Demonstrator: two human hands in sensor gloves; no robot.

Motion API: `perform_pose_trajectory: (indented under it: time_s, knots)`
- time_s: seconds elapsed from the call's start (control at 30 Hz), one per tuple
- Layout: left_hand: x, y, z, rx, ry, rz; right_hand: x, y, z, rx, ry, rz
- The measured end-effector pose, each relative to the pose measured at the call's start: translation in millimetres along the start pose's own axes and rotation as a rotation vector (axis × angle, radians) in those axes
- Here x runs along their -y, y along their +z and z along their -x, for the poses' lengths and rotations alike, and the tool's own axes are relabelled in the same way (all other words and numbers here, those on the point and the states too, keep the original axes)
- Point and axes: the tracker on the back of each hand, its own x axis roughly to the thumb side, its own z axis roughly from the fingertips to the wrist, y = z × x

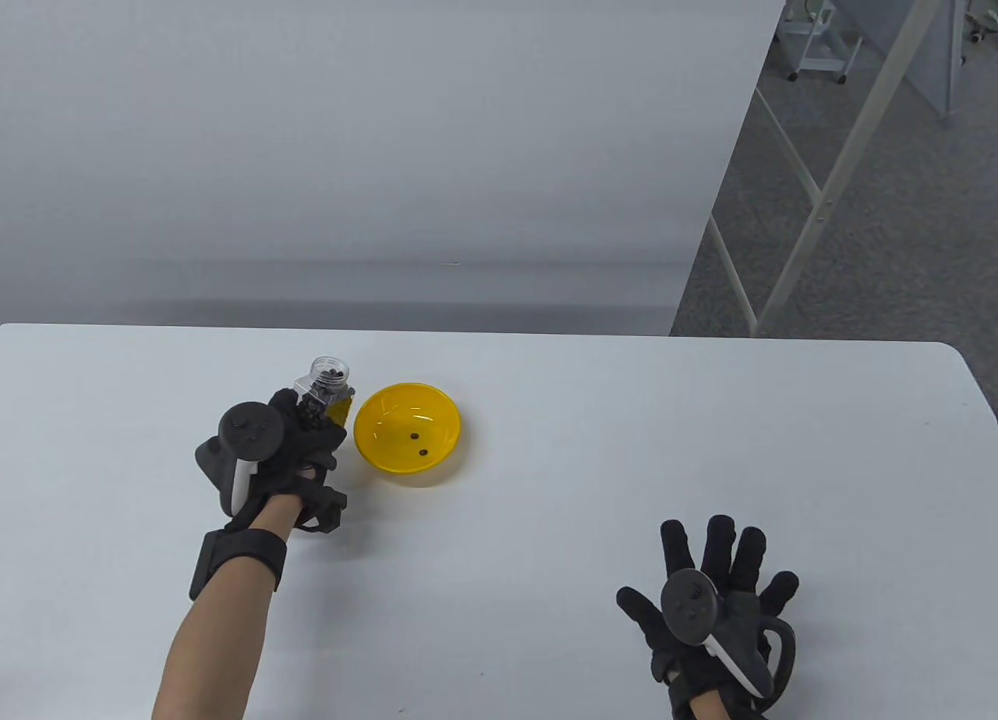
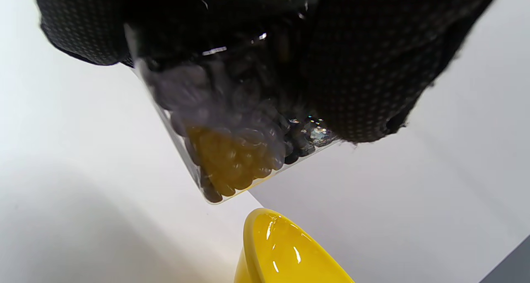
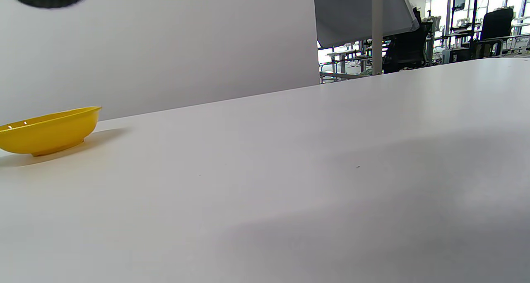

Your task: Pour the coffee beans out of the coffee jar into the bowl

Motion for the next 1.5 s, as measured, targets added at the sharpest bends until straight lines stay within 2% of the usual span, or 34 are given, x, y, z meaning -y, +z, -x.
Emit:
perform_pose_trajectory:
  time_s: [0.47, 1.1, 1.5]
  knots:
    - [-3.4, -10.2, 24.3, -0.12, 0.068, -0.013, -0.4, -0.4, -1.3, 0.004, 0.001, -0.001]
    - [-9.0, -27.2, 71.2, -0.281, 0.082, -0.029, -4.5, -2.0, -6.0, 0.01, 0.016, -0.018]
    - [-7.1, -34.8, 90.2, -0.325, 0.073, -0.023, -7.7, -4.5, -7.9, 0.007, 0.025, -0.036]
